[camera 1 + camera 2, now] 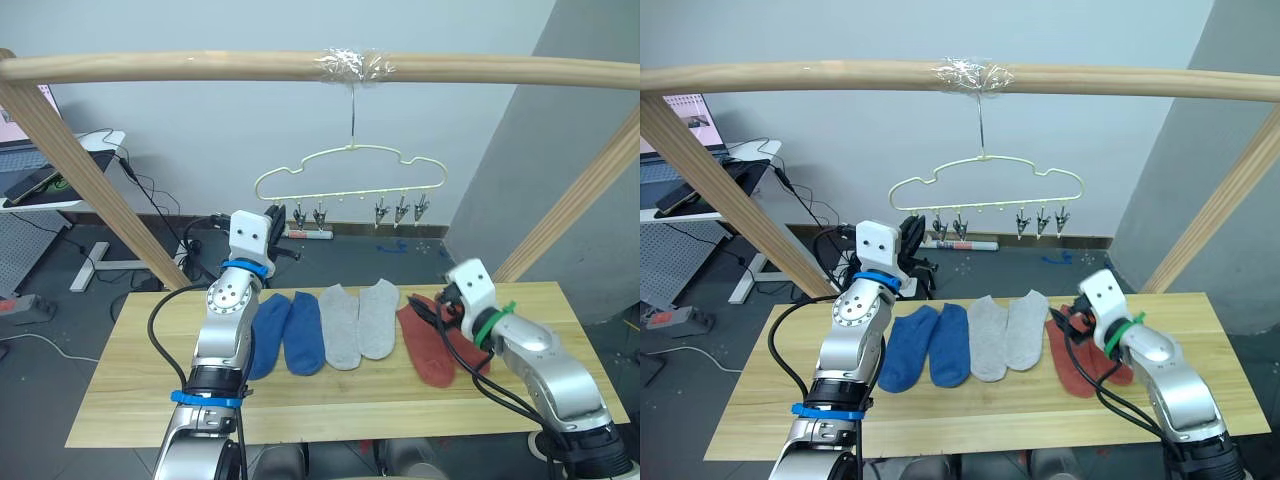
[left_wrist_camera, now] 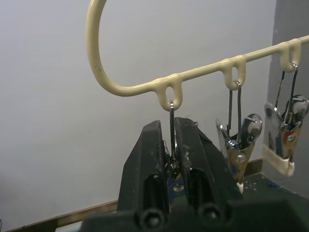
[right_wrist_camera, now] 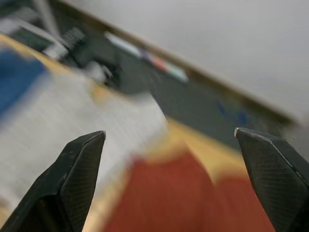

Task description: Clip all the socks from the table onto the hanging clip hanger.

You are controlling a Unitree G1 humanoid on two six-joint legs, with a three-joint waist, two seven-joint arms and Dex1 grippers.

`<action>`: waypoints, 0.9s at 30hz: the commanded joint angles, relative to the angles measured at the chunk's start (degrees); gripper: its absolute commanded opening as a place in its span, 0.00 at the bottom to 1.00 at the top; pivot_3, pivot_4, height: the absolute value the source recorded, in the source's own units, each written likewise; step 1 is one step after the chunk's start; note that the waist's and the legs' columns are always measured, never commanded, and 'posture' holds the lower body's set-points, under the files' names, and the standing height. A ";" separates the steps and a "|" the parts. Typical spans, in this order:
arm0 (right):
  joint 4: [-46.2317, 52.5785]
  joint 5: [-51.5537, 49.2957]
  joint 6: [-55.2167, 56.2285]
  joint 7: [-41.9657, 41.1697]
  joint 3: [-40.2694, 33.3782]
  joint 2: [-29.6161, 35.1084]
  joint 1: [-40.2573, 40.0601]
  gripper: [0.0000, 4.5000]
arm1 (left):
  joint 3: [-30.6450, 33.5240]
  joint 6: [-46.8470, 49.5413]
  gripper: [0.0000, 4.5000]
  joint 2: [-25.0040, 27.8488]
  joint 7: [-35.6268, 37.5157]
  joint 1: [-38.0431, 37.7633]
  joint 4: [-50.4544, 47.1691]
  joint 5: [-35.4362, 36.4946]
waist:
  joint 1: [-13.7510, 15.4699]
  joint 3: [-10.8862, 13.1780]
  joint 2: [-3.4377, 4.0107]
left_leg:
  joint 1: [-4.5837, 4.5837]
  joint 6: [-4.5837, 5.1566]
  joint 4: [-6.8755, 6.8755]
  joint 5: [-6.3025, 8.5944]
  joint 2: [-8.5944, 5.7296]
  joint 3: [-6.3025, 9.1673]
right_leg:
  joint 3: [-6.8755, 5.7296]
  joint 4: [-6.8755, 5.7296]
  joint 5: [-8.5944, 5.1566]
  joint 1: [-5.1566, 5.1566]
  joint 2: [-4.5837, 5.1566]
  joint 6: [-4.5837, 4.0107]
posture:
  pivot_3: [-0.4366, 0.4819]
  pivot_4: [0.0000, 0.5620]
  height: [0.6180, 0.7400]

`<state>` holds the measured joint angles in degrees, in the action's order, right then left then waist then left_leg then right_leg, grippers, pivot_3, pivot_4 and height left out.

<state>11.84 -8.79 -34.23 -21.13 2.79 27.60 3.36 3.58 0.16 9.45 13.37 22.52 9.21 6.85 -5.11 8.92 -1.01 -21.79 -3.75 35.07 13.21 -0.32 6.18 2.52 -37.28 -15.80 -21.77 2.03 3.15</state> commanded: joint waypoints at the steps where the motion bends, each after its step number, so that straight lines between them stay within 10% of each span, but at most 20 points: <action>1: -6.54 1.03 0.70 4.72 -4.45 -2.66 1.58 1.00 | -0.67 0.98 0.01 0.66 1.37 -1.16 -3.48 0.31 | -0.15 0.01 0.02 | 0.02 0.00 0.00 0.00 0.00 -0.01 | 0.01 -0.03 0.00 0.00 -0.01 0.00 | 0.30 0.25 1.00; 17: -39.91 2.16 6.89 11.34 -9.19 -11.07 13.28 1.00 | -0.77 4.74 0.01 0.81 2.23 -3.95 -8.44 0.38 | -0.50 0.02 0.04 | 0.10 0.01 0.21 -0.01 0.00 -0.01 | 0.06 -0.47 0.00 -0.01 -0.04 -0.01 | 0.34 0.24 1.00; 27: -38.63 2.41 5.16 11.34 -9.66 -12.35 10.91 0.33 | -0.95 5.74 0.01 0.42 1.89 -4.48 -9.39 0.17 | -0.40 -0.04 -0.03 | 0.14 0.01 0.66 -0.01 0.01 0.03 | 0.05 -0.67 -0.12 0.14 -0.07 0.23 | 0.35 0.23 1.00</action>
<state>-26.20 -6.98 -27.37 -9.77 -7.51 15.30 15.99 2.63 5.96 9.80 15.52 17.63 1.66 6.86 -5.51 8.88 -1.04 -21.65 -3.74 35.78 13.20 -0.32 6.21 2.56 -37.96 -15.91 -21.61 1.96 3.42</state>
